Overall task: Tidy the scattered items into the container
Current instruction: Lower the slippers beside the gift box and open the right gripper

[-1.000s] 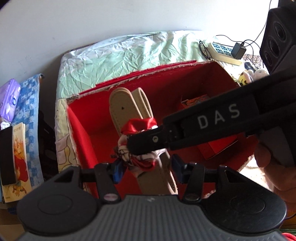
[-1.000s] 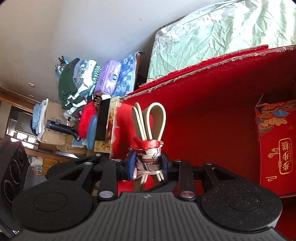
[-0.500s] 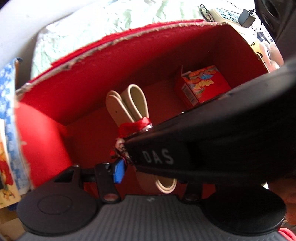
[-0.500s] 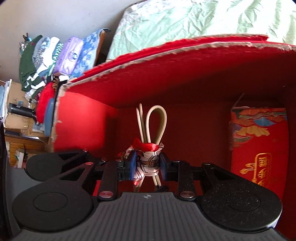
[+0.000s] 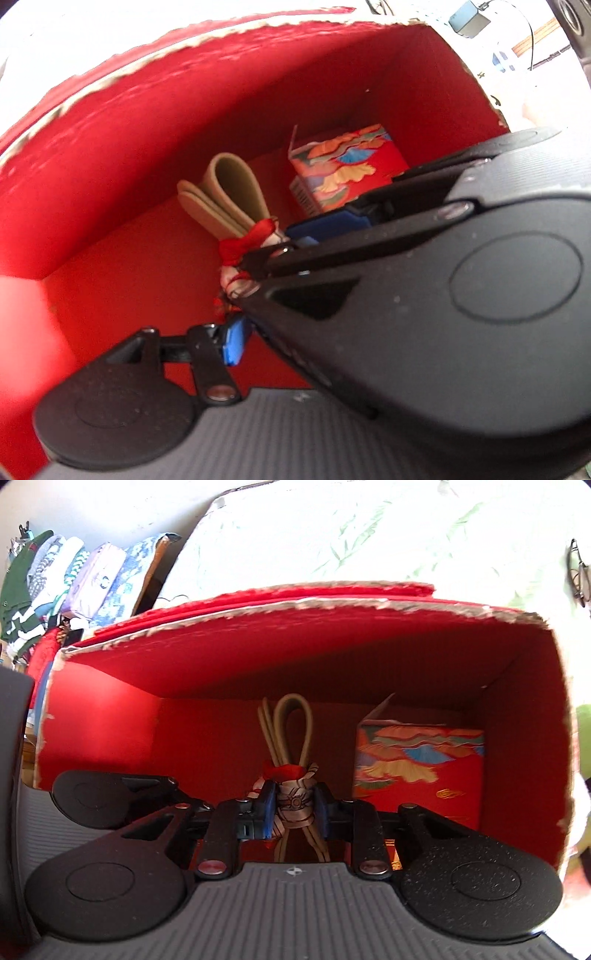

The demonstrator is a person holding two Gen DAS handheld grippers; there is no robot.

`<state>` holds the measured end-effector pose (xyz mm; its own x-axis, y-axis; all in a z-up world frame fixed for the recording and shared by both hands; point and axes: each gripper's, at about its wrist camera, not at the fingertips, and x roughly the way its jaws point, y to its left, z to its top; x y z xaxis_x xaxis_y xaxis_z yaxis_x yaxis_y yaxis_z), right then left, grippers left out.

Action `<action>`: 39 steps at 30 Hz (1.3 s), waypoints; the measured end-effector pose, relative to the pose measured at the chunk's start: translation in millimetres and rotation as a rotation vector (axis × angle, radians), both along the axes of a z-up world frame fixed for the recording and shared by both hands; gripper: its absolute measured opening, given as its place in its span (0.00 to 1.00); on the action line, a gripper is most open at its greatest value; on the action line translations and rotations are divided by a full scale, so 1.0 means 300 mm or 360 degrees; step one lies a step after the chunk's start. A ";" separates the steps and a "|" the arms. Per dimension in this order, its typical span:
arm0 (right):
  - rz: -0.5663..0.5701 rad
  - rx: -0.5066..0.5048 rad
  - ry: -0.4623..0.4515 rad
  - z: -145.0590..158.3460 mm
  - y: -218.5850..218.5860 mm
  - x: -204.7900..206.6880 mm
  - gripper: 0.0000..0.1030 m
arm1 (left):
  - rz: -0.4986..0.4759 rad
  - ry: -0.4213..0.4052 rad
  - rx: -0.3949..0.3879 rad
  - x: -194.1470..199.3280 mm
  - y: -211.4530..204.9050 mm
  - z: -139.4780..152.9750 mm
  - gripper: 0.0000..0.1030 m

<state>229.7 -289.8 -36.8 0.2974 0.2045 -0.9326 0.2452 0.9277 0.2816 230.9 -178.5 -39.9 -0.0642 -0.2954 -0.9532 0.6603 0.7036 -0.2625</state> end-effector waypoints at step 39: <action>-0.0229 0.0191 -0.0138 0.057 -0.060 -0.102 0.29 | -0.0141 -0.0074 0.0103 -0.034 0.072 -0.004 0.77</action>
